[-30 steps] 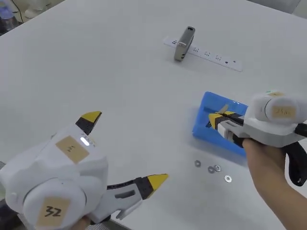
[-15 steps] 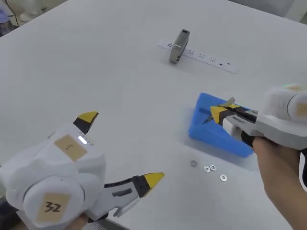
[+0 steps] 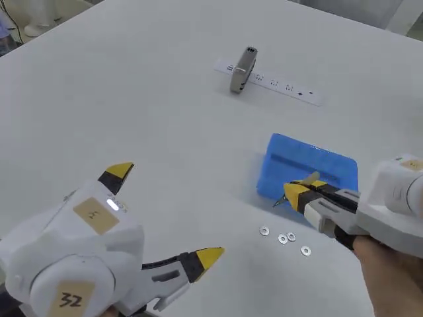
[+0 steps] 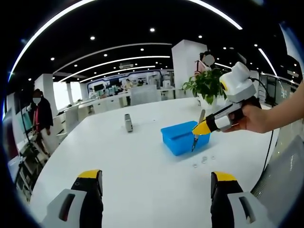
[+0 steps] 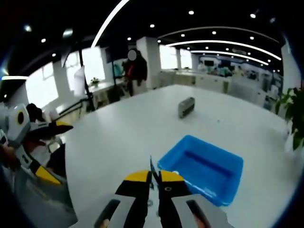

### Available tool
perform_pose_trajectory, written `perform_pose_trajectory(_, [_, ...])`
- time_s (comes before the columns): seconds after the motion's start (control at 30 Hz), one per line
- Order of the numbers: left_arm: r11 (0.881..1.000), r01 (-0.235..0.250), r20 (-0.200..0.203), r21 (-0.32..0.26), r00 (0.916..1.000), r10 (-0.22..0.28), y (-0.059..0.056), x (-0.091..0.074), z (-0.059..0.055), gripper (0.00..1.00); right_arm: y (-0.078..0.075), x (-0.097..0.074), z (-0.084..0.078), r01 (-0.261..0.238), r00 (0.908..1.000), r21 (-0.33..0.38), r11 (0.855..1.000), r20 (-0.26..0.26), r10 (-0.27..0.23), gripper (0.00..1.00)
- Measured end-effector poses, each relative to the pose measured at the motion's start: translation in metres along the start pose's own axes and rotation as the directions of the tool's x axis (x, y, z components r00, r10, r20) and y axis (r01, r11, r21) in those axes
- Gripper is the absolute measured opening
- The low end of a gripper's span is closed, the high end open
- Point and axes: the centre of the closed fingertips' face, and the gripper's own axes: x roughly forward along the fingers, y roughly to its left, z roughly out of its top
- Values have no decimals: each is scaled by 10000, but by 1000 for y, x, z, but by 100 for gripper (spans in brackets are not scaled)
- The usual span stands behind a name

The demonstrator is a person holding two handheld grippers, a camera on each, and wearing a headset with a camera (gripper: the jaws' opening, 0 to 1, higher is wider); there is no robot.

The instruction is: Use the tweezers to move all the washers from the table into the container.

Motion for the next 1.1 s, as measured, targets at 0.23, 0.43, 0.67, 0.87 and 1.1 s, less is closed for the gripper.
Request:
perform_pose_trajectory(0.23, [10000,55,-54,68,10000,-54,-1,0,-1,96,5,0,-17,-6,9995,134,9999,-331,10,3])
perform_pose_trajectory(0.43, [9999,77,-63,109,10000,-76,-2,1,-2,96,10,5,-29,-110,9984,200,9997,-548,121,3])
perform_pose_trajectory(0.67, [9999,31,-81,98,10000,-30,-1,0,-2,96,9,11,-35,-70,9971,76,9999,-762,75,3])
perform_pose_trajectory(0.87, [9999,6,-145,130,9999,-4,-1,0,-3,96,7,13,-36,-11,9972,-48,10000,-747,7,3])
perform_pose_trajectory(1.1, [9999,-4,-154,169,9999,6,-1,1,-3,96,12,14,-39,-11,9985,-621,9981,-555,-24,2])
